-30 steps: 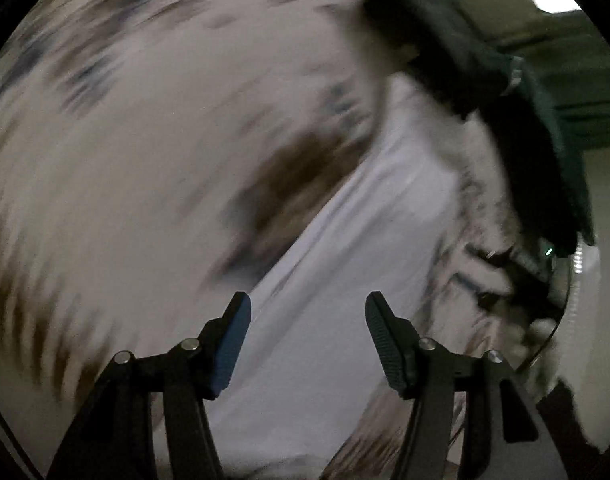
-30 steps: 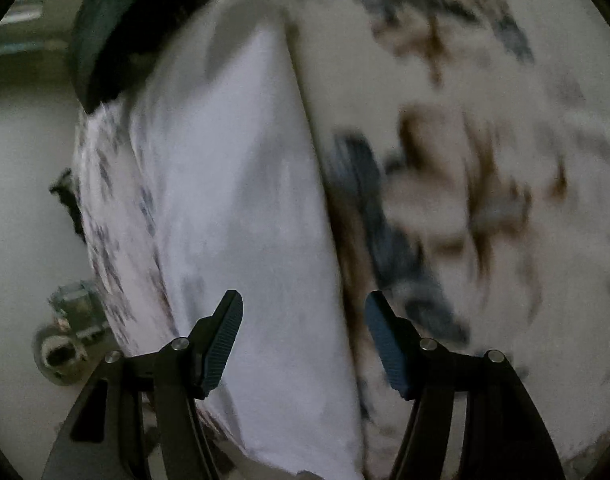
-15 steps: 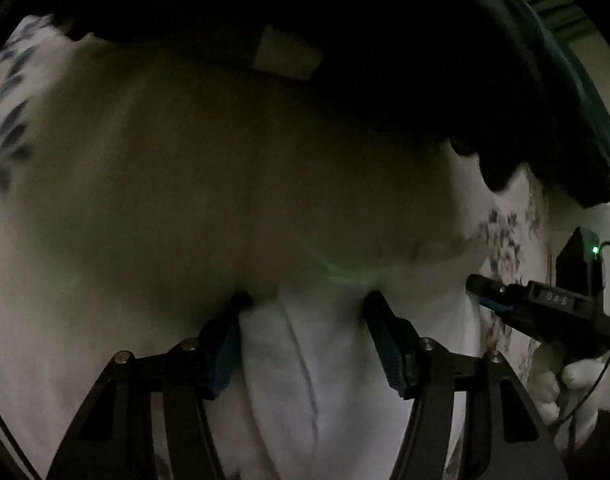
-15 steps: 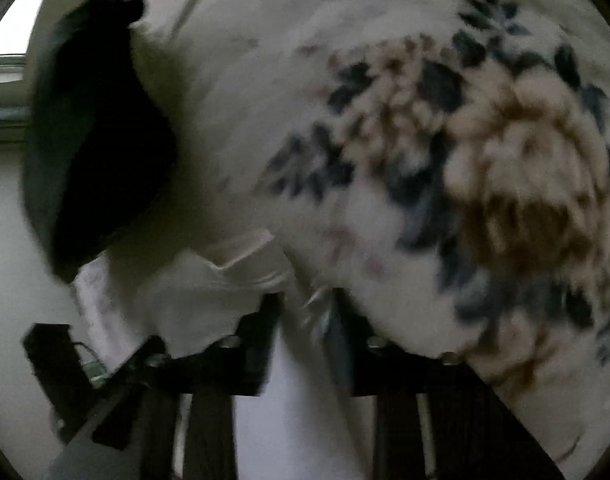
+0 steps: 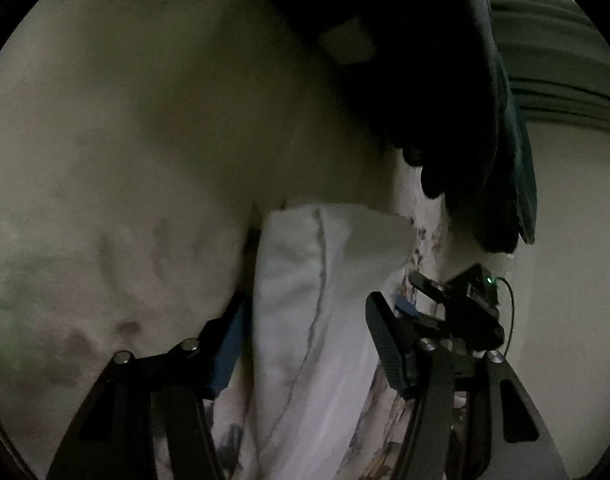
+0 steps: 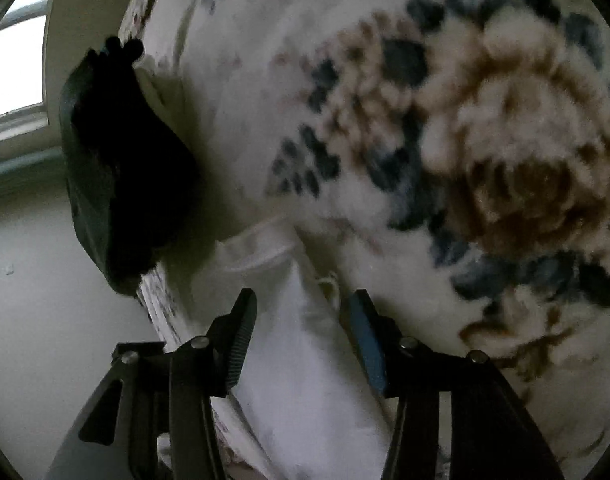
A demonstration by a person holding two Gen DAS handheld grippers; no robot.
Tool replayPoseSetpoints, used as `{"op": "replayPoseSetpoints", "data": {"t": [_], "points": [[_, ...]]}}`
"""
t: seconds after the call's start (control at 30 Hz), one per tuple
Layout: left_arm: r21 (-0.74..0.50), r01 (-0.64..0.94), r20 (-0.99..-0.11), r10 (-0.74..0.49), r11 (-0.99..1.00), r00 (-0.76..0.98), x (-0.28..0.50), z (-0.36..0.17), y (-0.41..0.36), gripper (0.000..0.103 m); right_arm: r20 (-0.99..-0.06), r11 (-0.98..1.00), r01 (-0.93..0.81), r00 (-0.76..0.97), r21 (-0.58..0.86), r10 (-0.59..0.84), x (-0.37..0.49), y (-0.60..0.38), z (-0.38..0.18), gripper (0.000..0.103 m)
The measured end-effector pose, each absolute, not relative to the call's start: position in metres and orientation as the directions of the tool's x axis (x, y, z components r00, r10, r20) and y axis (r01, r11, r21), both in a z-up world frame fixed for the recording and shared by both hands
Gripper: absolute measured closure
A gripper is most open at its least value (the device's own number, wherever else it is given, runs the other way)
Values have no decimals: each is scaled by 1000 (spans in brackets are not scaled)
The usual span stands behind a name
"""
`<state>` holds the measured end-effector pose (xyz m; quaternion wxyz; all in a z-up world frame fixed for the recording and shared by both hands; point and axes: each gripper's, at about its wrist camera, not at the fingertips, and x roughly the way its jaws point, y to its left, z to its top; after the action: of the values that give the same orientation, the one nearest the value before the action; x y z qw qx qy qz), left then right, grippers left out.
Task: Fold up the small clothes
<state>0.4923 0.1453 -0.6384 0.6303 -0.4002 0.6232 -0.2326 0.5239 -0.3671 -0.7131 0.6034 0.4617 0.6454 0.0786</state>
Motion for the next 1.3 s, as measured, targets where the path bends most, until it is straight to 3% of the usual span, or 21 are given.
{"op": "replayPoseSetpoints", "data": {"t": [0.17,0.23,0.27,0.3,0.33,0.43,0.5,0.77,1.07,1.17,1.23,1.3], "points": [[-794,-96,-608,-787,601,102,509,-633,118,46,-591,465,481,146,743,793,532,-345,-743,52],[-784,-44,-620,-777,619,107,520,-627,108,49,-553,430,464,167,775,816,538,-337,-747,52],[-769,-16,-636,-764,639,111,522,-623,105,56,-543,420,455,180,785,820,541,-335,-747,52],[-757,3,-649,-753,653,110,524,-620,105,86,-541,417,448,192,791,819,544,-333,-746,57],[-751,16,-655,-748,660,107,524,-619,105,97,-544,418,444,205,792,814,545,-332,-745,72],[-734,54,-669,-734,677,119,522,-612,102,97,-575,452,424,225,785,787,548,-331,-732,94],[-736,67,-663,-737,674,132,520,-604,109,97,-593,481,397,234,781,770,550,-327,-721,97],[-737,98,-650,-741,669,168,505,-579,104,97,-593,531,276,247,801,766,549,-292,-667,98],[-737,178,-637,-758,653,144,436,-528,110,94,-558,523,196,254,829,790,471,-274,-606,98],[-736,153,-649,-752,659,118,396,-522,123,74,-550,524,168,222,835,805,439,-276,-595,97],[-732,131,-660,-744,668,105,364,-521,130,49,-559,534,169,182,828,809,412,-273,-590,95],[-719,89,-685,-725,689,72,325,-522,139,47,-573,554,166,103,816,813,381,-266,-590,84]]}}
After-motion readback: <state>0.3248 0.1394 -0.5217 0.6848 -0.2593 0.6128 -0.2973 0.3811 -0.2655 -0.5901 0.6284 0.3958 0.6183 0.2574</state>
